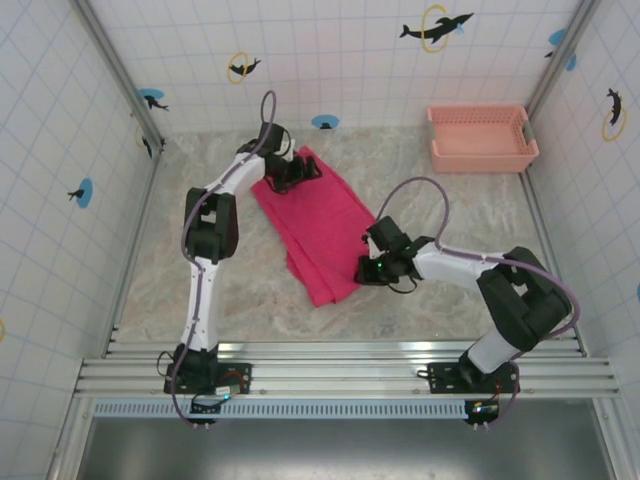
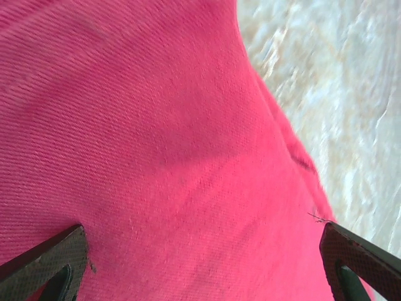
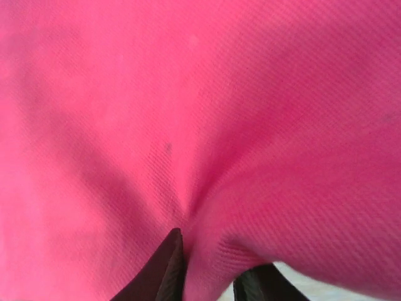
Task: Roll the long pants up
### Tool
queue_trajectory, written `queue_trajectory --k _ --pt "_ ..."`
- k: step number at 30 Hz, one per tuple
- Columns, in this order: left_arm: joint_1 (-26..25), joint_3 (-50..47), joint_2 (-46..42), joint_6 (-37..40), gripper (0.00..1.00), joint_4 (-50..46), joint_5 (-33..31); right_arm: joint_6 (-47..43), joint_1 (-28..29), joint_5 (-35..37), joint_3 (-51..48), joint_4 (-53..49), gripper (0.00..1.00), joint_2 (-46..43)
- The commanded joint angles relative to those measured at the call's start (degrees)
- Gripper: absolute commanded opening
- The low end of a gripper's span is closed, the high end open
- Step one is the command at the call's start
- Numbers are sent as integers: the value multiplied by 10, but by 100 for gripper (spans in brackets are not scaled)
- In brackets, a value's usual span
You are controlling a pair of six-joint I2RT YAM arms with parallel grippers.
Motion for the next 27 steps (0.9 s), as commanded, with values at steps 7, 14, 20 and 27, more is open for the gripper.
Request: queue_trajectory --k 7,14,20,27 --pt "-15 93 125 -44 98 -16 15 70 124 -33 136 -23 56 95" --pt "-14 125 107 -9 97 -30 20 -60 136 -13 258 -188 67 51" --pt "-11 117 45 45 97 -55 28 -340 140 196 302 -392 71 2" --pt "24 65 -82 72 97 -74 30 -586 191 382 192 -351 72 -34"
